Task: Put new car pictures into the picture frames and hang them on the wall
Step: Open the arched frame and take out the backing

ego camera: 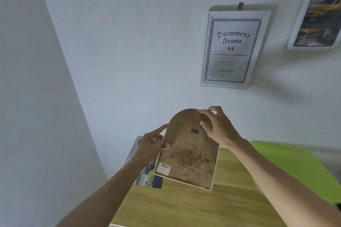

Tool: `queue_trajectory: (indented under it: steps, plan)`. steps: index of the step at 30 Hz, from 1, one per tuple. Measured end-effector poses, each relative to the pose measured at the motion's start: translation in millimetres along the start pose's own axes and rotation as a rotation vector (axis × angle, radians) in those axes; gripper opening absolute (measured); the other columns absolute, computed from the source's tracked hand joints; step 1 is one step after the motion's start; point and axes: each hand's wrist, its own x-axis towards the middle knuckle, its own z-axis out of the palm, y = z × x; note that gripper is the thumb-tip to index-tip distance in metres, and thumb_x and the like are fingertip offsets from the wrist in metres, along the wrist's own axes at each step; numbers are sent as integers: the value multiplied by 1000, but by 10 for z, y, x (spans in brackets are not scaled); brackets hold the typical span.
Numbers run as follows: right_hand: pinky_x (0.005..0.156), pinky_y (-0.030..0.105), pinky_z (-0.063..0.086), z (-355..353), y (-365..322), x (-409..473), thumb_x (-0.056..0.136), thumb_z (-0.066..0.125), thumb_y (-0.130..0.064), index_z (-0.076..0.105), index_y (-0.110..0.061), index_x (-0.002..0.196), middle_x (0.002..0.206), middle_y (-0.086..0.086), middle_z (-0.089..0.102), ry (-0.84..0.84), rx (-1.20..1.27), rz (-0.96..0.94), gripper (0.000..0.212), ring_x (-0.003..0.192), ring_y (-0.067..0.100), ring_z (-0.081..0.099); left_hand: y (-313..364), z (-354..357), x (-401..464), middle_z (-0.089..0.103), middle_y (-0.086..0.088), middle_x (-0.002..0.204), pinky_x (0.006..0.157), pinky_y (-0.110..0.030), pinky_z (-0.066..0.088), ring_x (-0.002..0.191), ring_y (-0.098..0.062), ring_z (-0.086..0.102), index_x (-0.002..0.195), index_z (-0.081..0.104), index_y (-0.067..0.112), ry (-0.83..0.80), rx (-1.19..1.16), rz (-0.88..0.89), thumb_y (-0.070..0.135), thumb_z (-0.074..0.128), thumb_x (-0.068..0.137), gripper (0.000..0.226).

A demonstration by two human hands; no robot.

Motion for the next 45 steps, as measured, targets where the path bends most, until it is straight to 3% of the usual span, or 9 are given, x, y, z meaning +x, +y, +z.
queue_trajectory:
  steps: [8,15,18,21,24,29,34,40,45]
  plan:
    - [84,38,50,-90,-229,84,89,49,-26,44,-27,118,124,0,33,-203,87,280,30,89,16,58,-26,76,-48,50,-1,78,62,-20,44,68,-14,49,126,64,37,73,96,25,-8,66,75,69]
    - [85,38,49,-155,-174,250,85,45,-34,53,-30,96,117,0,48,-250,139,310,14,98,17,54,-137,88,-92,56,0,73,80,-36,52,70,-15,53,121,67,40,43,14,-9,-11,68,71,71]
    - [86,36,48,-177,-195,283,86,50,-35,57,-35,106,117,-4,50,-249,200,310,21,106,15,53,-151,55,-128,62,-5,79,90,-42,57,77,-13,66,129,64,28,25,-83,-25,-13,68,75,68]
    - [88,32,48,-184,-192,256,86,56,-32,58,-33,122,121,-7,53,-229,308,324,36,113,13,54,-131,1,-157,63,-4,79,81,-29,58,77,-9,69,128,63,25,53,-176,-54,-16,67,77,66]
    - [86,28,47,-120,-121,167,85,63,-29,62,-28,119,119,-9,60,-205,426,407,33,109,9,58,-158,-86,-137,62,-18,94,81,-32,59,87,-22,68,136,57,15,74,-286,-123,-15,68,77,67]
    - [88,34,58,80,-8,-88,84,71,-19,68,-6,108,111,-1,68,-306,670,539,27,101,14,67,-198,-193,-91,66,-9,84,81,-35,56,87,-23,70,137,55,15,167,-330,-192,-12,71,76,69]
    - [92,40,57,303,69,-286,80,78,-21,62,-18,115,106,-2,71,-210,776,616,39,96,15,71,-226,-151,-94,73,-9,83,77,-36,57,83,-21,73,136,57,18,186,-344,-213,-13,70,78,67]
    - [91,36,55,473,94,-477,77,77,-19,76,-23,95,99,-10,74,-75,747,658,18,97,10,68,-315,44,-118,70,-15,83,77,-38,59,79,-22,70,137,55,16,209,-344,-259,-14,67,80,65]
    - [96,37,52,532,310,-649,78,78,-29,78,-11,90,93,3,78,-186,863,749,21,97,21,71,-408,124,-121,73,-4,69,65,-31,60,80,-23,70,139,52,14,159,-397,-347,-12,65,84,62]
